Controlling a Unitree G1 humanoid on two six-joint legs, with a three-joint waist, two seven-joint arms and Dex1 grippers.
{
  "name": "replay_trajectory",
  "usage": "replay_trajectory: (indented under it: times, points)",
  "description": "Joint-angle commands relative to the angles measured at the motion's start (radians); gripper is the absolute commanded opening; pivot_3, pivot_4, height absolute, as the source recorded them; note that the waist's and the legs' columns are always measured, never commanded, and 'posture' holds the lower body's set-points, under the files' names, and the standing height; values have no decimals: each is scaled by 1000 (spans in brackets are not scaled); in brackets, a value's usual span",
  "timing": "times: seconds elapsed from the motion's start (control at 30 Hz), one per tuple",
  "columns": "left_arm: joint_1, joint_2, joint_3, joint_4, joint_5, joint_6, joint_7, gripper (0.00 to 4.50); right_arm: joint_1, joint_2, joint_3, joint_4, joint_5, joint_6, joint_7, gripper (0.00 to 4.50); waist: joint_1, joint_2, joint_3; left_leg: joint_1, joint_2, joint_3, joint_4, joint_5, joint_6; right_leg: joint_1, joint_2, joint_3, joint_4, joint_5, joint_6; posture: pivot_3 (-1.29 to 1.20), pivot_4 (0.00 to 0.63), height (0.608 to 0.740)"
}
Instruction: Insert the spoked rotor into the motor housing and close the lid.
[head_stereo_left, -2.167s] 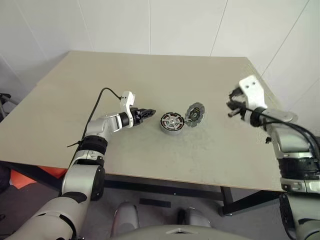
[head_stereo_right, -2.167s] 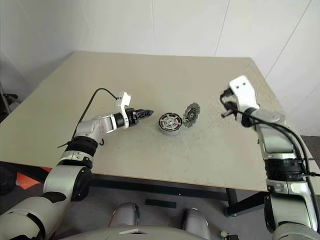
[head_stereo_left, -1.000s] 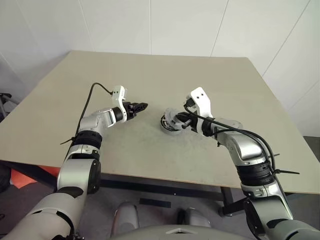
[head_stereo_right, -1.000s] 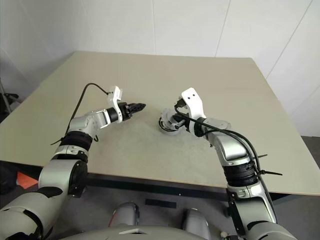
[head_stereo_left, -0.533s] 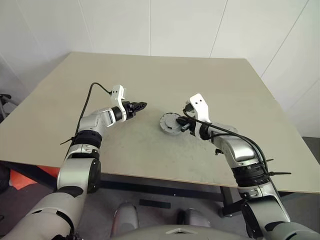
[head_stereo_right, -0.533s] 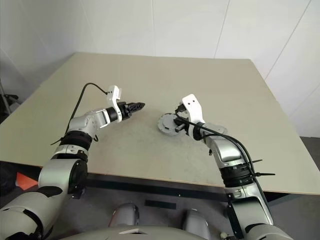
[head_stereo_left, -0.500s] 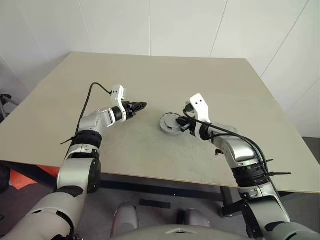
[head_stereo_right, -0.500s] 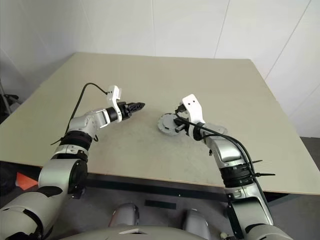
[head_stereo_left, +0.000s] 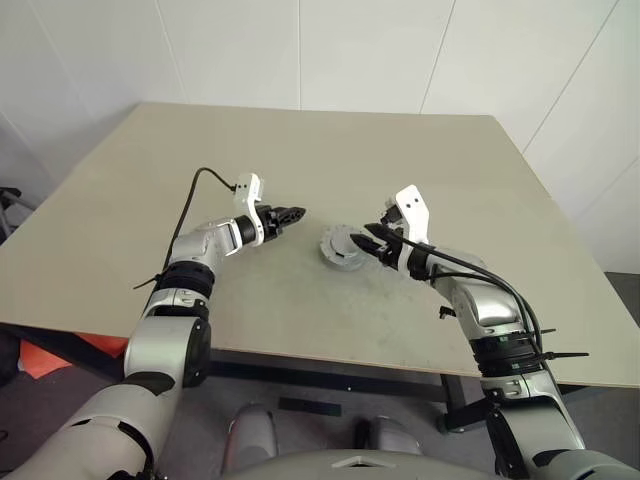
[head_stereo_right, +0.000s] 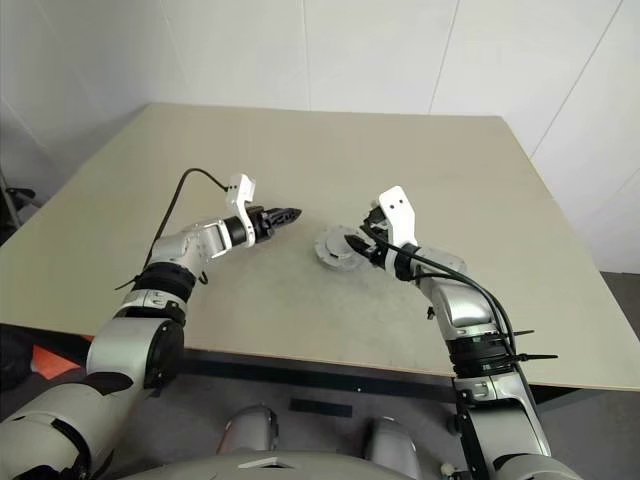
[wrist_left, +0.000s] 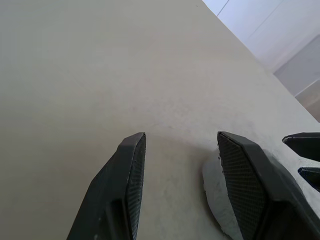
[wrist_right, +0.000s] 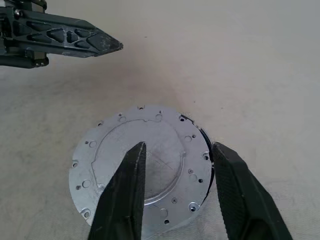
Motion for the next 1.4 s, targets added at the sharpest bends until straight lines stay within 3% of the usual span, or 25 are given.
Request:
replay_trajectory:
  times: [0.03, 0.13, 0.63, 0.8, 0.83, 1.07, 1.4]
  points:
    - [-28, 6, 1, -22, 2, -17, -11, 2423, -12, 0, 15, -35, -8, -32, 6, 3433, 0, 0, 0, 0, 0, 0, 0, 0, 0, 0, 0, 0, 0, 0, 0, 0, 0, 740]
    - [-28, 6, 1, -23, 4, -16, -10, 2423, -10, -2, 43, -23, -27, -26, 8, 4460, 0, 0, 0, 0, 0, 0, 0, 0, 0, 0, 0, 0, 0, 0, 0, 0, 0, 740]
    - [-31, 21, 9, -17, 8, -23, -9, 2423, -10, 32, 71, 73, -61, -58, -9, 4460, 0, 0, 0, 0, 0, 0, 0, 0, 0, 0, 0, 0, -1, -1, 1, 0, 0, 740]
    - [-31, 22, 10, -15, 9, -25, -8, 2423, -19, 28, 51, 117, -59, -87, -7, 3246, 2, 0, 0, 1, 0, 0, 0, 0, 0, 1, 0, 0, -1, -3, 6, 0, 0, 740]
    - [-31, 23, 10, -16, 9, -25, -7, 2423, -21, 27, 42, 113, -50, -87, -5, 3181, 2, 0, 0, 1, 0, 0, 0, 0, 0, 1, 0, 0, 0, -3, 6, 0, 0, 740]
    - [-32, 25, 10, -9, 10, -29, -6, 2423, -39, 18, 14, 88, -21, -84, -1, 3182, 3, 0, 0, 1, 0, 0, 0, 0, 0, 1, 0, 0, -1, -3, 5, 0, 0, 740]
    - [-39, 27, 11, 2, 11, -36, -3, 2423, -21, -13, 72, 102, -67, -103, 39, 3182, 3, 0, 0, 0, 0, 0, 0, 0, 1, 1, 0, 0, -2, -2, 3, 0, 0, 740]
